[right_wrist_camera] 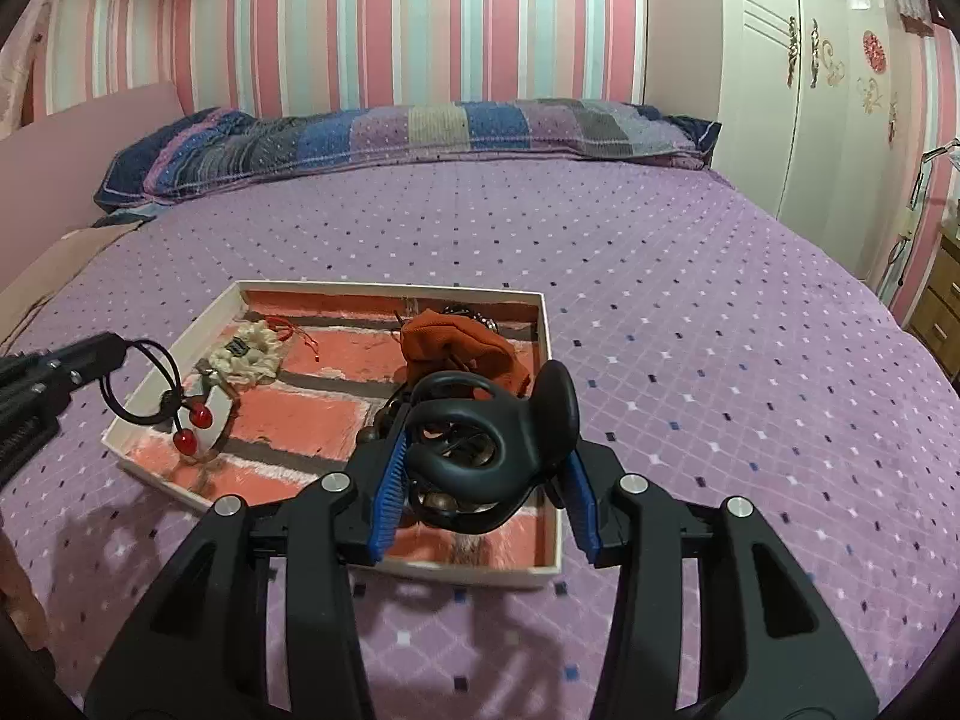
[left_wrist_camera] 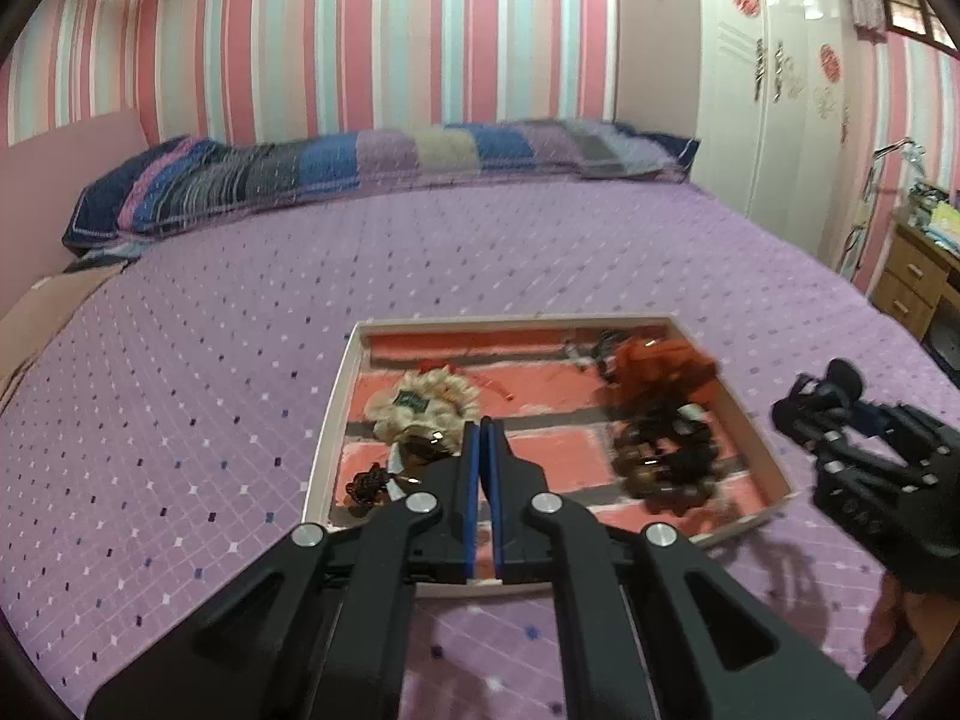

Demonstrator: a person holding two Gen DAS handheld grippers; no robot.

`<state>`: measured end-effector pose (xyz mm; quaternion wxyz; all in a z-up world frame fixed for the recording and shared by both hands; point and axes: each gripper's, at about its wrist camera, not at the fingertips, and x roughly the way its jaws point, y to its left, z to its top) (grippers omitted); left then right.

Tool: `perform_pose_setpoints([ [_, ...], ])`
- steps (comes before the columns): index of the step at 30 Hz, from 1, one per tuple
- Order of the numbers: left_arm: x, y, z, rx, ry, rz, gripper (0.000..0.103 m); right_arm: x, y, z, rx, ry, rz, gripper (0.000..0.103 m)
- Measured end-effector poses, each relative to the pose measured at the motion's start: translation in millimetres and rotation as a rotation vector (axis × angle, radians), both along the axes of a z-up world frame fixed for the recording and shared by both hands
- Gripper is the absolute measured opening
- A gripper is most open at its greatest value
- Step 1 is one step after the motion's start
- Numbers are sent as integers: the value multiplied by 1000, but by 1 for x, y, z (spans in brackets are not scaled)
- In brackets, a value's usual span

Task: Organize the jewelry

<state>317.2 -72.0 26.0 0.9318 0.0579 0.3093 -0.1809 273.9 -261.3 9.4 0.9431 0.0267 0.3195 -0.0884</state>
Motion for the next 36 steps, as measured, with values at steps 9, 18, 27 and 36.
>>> perform_pose_setpoints([
  [9, 36, 22, -53, 62, 97, 80, 4, 26, 5, -34, 16, 58, -9, 45],
  [18, 40, 22, -74, 85, 126, 96, 4, 37, 6, -52, 21, 99, -24, 45],
  [27, 41, 23, -74, 72, 131, 100, 4, 42, 5, -59, 21, 118, -27, 45],
  [36, 37, 30, -73, 42, 155, 95, 5, 45, 5, -63, 37, 136, -12, 45],
])
